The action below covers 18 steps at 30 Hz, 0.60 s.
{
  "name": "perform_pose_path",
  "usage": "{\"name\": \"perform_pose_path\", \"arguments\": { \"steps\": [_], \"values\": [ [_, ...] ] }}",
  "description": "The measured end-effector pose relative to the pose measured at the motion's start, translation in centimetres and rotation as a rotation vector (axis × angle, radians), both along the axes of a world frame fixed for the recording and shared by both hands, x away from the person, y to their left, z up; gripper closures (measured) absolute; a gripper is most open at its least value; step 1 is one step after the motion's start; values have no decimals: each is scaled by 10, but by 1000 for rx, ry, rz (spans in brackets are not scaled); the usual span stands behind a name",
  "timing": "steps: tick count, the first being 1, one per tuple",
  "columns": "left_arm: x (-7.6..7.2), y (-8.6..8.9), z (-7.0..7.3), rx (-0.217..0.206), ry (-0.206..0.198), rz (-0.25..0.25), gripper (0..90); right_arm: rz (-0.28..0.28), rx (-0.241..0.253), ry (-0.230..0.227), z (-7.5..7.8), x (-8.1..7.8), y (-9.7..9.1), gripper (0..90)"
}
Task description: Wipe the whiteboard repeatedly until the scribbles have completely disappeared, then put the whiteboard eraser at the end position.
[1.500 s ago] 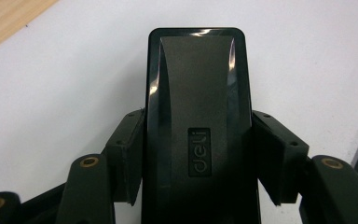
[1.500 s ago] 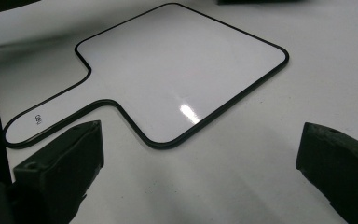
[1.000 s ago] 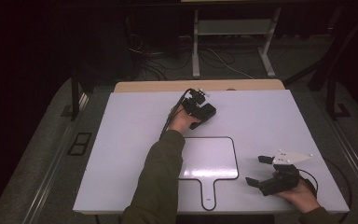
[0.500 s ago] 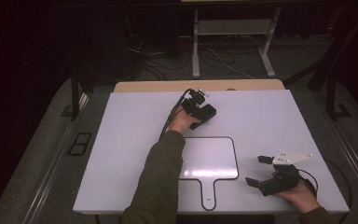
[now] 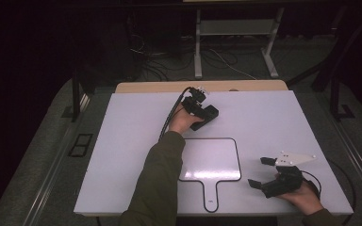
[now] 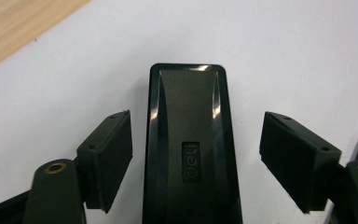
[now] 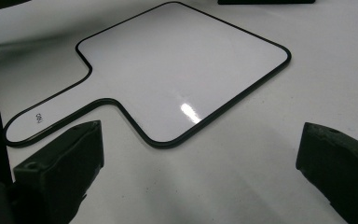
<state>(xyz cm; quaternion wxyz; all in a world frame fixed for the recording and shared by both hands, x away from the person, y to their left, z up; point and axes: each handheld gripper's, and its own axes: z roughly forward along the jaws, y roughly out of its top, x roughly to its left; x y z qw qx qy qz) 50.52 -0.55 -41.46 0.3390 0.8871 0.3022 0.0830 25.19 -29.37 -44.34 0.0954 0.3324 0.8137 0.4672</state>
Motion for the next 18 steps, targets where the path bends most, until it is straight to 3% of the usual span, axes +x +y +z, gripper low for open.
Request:
{"name": "perform_pose_path", "arguments": {
  "steps": [8,13,18],
  "values": [
    [-7,8,10,-35,-26,-24,191,-1,-1,0,0,0,0,0],
    [-17,14,16,-90,-38,-11,154,-4,-1,4,0,0,-1,0],
    [-28,25,21,-96,-63,-35,130,-7,-3,6,-1,1,-1,0]
  ]
}}
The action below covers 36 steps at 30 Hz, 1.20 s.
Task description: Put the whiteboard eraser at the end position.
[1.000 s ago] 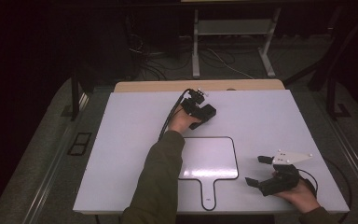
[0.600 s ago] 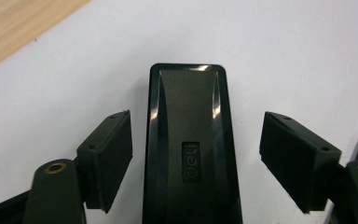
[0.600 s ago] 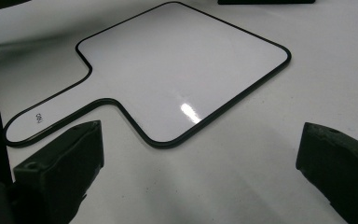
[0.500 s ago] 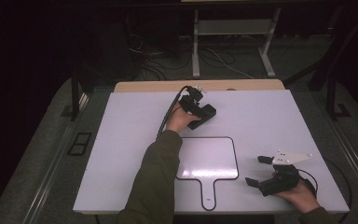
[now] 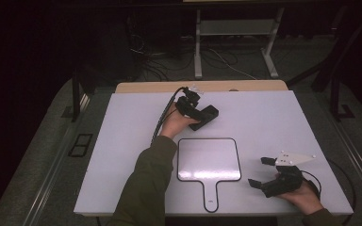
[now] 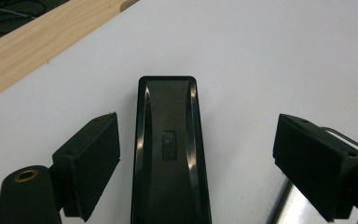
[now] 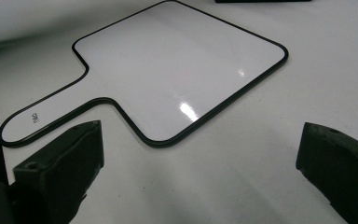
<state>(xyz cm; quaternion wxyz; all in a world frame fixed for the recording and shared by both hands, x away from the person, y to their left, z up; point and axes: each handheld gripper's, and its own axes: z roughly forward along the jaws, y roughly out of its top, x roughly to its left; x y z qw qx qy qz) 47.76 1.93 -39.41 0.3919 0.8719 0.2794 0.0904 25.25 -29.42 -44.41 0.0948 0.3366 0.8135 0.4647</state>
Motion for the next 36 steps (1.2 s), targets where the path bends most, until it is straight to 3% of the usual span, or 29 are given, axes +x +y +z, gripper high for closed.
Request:
{"name": "perform_pose_path", "arguments": {
  "steps": [3,20,25,26,36],
  "values": [
    [-6,6,1,-25,0,7,124,0,-2,1,0,0,0,0],
    [-44,33,5,-38,-35,-10,30,-14,1,-2,-1,4,1,0],
    [-56,41,3,-67,-43,0,6,-23,11,14,-3,9,1,0],
    [-59,44,4,-55,-47,-6,0,-27,13,15,-3,10,1,0],
    [-83,65,1,-130,-65,17,0,-42,17,19,-4,12,-5,0]
  ]
}}
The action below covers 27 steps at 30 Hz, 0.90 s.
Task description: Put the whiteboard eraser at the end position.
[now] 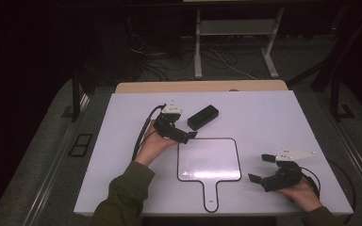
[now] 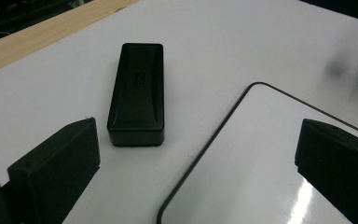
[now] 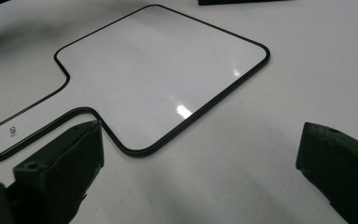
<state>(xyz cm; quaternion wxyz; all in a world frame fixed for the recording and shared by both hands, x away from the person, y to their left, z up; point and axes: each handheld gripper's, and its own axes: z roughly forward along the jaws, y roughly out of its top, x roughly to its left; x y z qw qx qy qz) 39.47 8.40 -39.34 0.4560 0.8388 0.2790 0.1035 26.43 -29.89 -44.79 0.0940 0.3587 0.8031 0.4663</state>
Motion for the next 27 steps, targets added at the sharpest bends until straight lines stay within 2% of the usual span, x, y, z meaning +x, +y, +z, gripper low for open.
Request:
{"name": "perform_pose_path", "arguments": {
  "steps": [2,4,11,19,27],
  "values": [
    [-4,4,-1,6,-3,13,0,-2,1,-4,0,-1,0,0],
    [-9,8,-3,-5,-9,27,0,-4,1,-3,1,-1,0,0],
    [-30,22,-7,-12,-36,43,0,-2,-1,-12,2,-2,1,0],
    [-49,32,-8,-13,-61,32,0,0,-5,-13,3,-3,3,0],
    [-66,41,-11,-14,-55,26,0,4,-8,-14,3,-4,4,0]
  ]
}}
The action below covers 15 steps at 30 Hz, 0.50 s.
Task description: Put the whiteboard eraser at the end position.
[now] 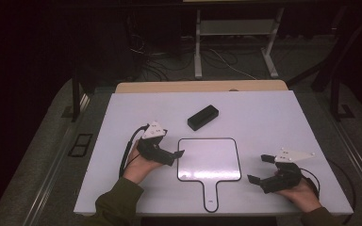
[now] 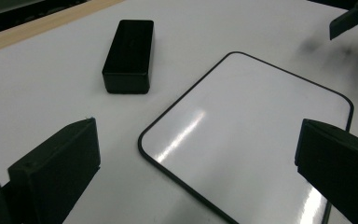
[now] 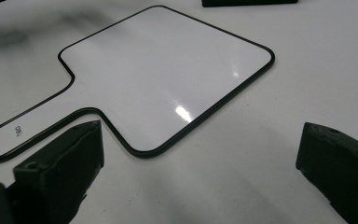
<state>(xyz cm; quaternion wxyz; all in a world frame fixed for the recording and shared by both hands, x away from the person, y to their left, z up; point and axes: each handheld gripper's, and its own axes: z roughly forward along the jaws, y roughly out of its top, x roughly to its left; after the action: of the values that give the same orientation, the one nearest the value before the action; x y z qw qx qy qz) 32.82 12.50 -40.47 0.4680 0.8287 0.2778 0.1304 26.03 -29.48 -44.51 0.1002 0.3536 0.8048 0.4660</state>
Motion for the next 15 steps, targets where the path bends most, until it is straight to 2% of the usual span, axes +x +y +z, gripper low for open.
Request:
{"name": "perform_pose_path", "arguments": {
  "steps": [2,5,15],
  "values": [
    [-5,4,-2,-10,2,1,0,-1,0,-1,0,0,0,0],
    [-13,11,-4,4,-5,1,0,-2,1,0,0,0,0,0],
    [-33,31,-17,-22,6,26,0,-4,0,2,0,0,0,0]
  ]
}}
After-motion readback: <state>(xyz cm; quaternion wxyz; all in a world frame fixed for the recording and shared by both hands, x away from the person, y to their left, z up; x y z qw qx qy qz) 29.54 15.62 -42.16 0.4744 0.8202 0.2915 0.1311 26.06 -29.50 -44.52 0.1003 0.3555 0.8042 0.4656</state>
